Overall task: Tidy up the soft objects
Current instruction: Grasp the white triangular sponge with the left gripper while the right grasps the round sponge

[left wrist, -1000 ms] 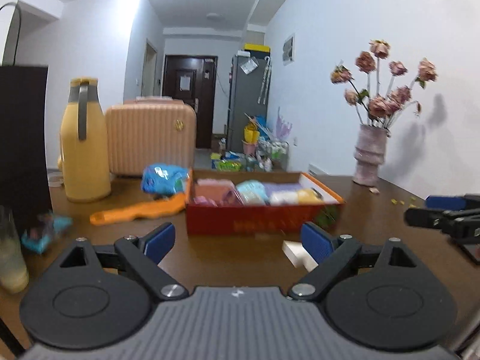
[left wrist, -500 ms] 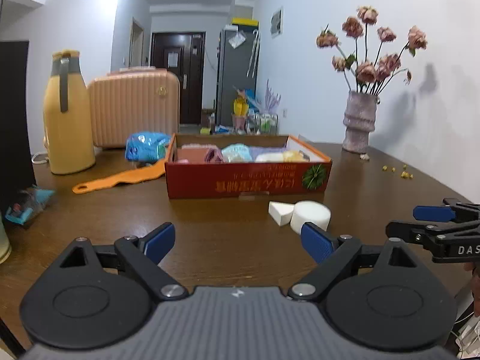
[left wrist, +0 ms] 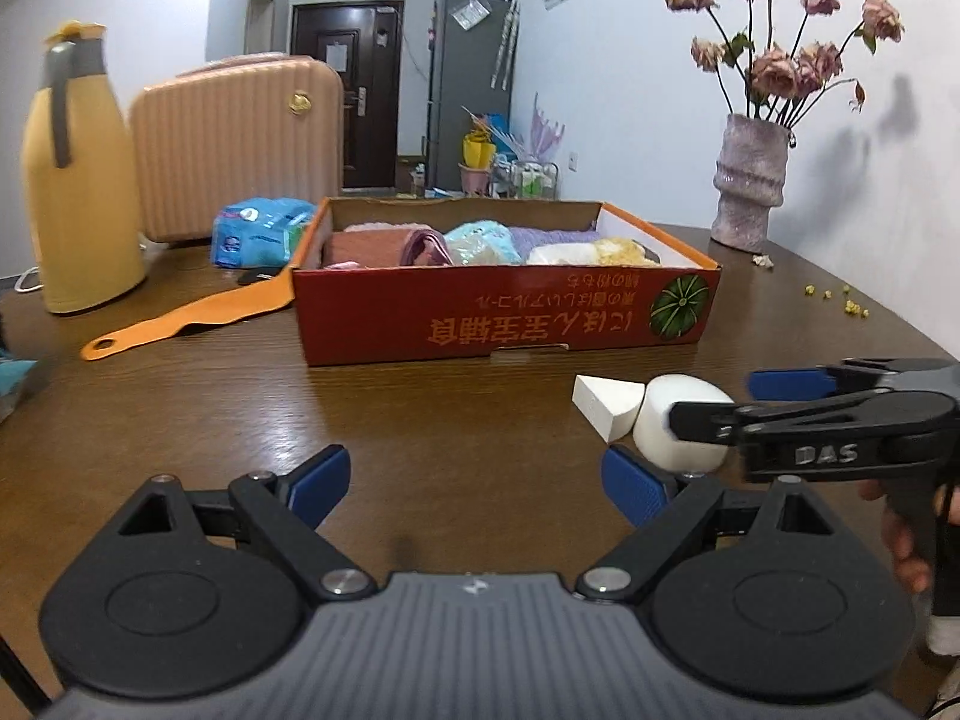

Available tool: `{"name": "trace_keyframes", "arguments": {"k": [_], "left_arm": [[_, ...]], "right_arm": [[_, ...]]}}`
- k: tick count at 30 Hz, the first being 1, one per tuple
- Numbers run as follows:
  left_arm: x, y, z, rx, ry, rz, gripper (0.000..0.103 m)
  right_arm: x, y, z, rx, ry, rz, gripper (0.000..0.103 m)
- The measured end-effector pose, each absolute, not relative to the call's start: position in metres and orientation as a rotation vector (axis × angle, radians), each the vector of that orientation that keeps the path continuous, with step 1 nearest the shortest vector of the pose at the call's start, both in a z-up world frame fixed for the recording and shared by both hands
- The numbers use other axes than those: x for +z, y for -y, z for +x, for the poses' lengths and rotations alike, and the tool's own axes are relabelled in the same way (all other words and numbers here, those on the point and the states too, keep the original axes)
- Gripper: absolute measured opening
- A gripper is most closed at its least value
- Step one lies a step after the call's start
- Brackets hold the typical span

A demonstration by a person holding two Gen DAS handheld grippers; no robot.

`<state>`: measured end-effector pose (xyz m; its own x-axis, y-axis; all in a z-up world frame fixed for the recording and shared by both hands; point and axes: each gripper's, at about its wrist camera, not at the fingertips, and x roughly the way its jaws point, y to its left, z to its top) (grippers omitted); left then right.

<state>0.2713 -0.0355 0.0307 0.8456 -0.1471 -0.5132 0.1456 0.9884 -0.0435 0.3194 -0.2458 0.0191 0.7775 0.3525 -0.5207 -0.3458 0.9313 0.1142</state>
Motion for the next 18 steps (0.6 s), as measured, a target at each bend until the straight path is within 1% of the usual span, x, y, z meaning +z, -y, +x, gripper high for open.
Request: {"name": "trace_keyframes", "arguments": {"k": [1,2,7,9,10,11,12,13,15,17,18], "left_arm": [[0.028,0.038,0.280,-0.157,-0.551,-0.001,0.092],[0.026,0.040,0.287,-0.164,-0.559,0.002,0.092],[0.019,0.059,0.319,-0.250,-0.589,0.006,0.092],[0.016,0.069,0.333,-0.299,-0.603,0.001,0.088],[0.014,0.074,0.340,-0.319,-0.617,-0.004,0.081],[0.012,0.078,0.345,-0.336,-0.626,-0.010,0.076],[0.010,0.082,0.351,-0.343,-0.633,-0.017,0.075],[0.009,0.086,0.355,-0.342,-0.636,-0.017,0.072],[0.006,0.094,0.361,-0.344,-0.638,-0.007,0.055],[0.004,0.097,0.365,-0.374,-0.652,-0.016,0.033],[0.004,0.097,0.364,-0.386,-0.654,-0.022,0.031]], "right_arm": [[0.017,0.243,0.324,0.383,-0.581,0.008,0.069],[0.014,0.241,0.330,0.396,-0.598,0.000,0.056],[0.012,0.260,0.336,0.383,-0.604,0.030,0.055],[0.013,0.276,0.338,0.354,-0.607,0.054,0.055],[0.012,0.282,0.339,0.340,-0.610,0.063,0.055],[0.012,0.288,0.339,0.326,-0.611,0.069,0.055],[0.011,0.293,0.338,0.311,-0.613,0.072,0.055],[0.011,0.296,0.339,0.308,-0.613,0.074,0.055],[0.010,0.298,0.338,0.315,-0.614,0.079,0.055],[0.010,0.297,0.338,0.324,-0.612,0.074,0.055],[0.009,0.296,0.337,0.328,-0.610,0.073,0.055]]}}
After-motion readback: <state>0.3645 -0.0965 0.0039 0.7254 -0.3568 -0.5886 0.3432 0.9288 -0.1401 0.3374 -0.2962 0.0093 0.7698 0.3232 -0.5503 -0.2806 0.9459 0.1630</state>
